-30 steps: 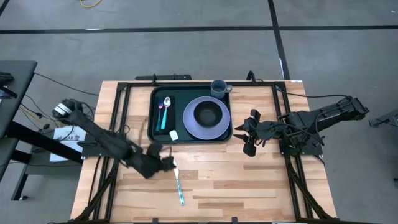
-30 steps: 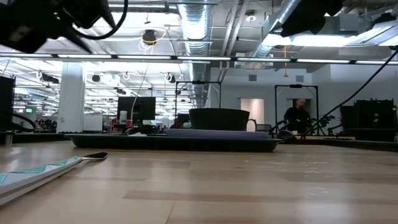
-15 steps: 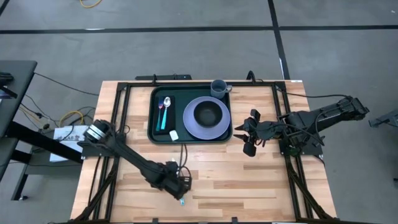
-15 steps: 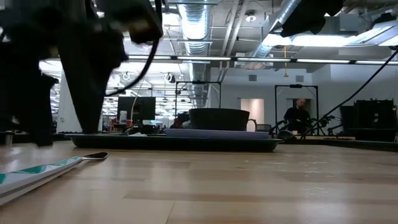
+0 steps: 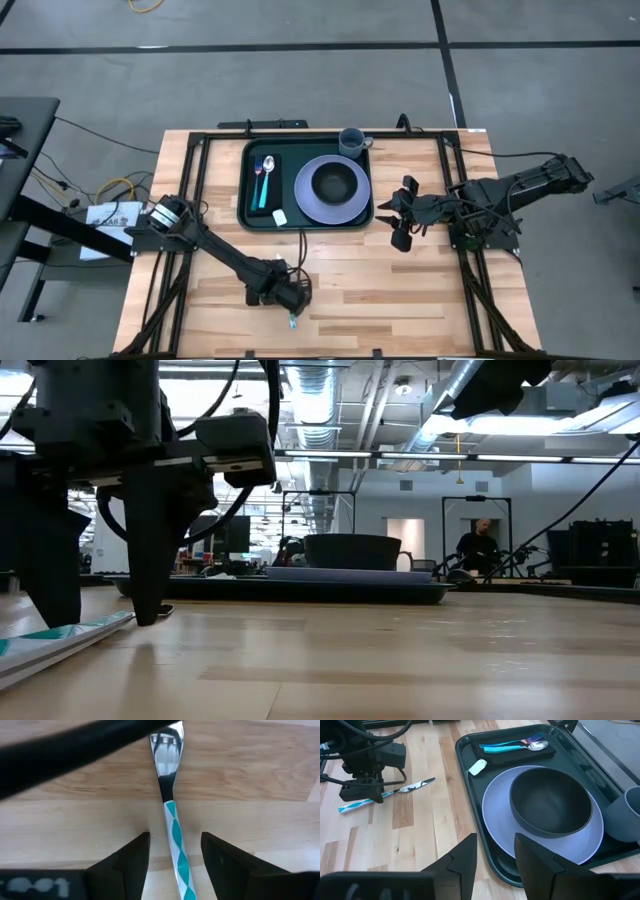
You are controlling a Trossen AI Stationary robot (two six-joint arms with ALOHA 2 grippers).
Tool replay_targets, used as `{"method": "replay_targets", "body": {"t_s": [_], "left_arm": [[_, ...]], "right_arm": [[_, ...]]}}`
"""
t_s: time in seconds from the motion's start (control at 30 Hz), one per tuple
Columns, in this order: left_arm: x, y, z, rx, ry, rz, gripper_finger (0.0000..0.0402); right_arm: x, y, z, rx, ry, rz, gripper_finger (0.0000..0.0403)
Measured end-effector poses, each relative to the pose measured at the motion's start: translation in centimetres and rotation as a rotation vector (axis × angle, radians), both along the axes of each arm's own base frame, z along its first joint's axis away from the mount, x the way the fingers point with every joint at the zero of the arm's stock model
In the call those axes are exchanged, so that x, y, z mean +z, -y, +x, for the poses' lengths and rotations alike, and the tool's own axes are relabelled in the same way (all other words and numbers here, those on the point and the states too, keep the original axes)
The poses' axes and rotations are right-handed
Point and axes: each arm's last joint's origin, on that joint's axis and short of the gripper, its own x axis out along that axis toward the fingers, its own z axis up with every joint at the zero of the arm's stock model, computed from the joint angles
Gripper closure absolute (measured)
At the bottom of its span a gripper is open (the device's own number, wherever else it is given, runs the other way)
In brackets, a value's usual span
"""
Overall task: Set up tray
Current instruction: Put the blue knife to the right of the blue spoon on the black napkin
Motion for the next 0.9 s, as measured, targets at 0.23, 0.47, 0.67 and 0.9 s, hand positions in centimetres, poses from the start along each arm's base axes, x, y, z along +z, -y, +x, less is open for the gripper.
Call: {"method": "replay_targets", "body": {"t_s": [0.23, 0.47, 0.67, 0.9], "left_arm": [[-0.1, -1.3, 0.4, -0.006, -0.052, -0.028, 0.0226], [-0.1, -1.7, 0.5, 0.004, -0.055, -0.029, 0.0226], [-0.1, -1.6, 0.6, -0.022, -0.048, -0.041, 0.0226], [-0.1, -1.2, 0.7, -0.077, -0.014, -0.052, 0.0231]], "right_arm": [[0.0, 0.0, 0.0, 0.000, 0.000, 0.000, 0.0280], [0.0, 0.0, 0.0, 0.000, 0.000, -0.001, 0.0280], [0.0, 0.0, 0.0, 0.000, 0.000, -0.001, 0.0280], [0.0, 0.0, 0.0, -0.001, 0.000, -0.002, 0.0280]]}}
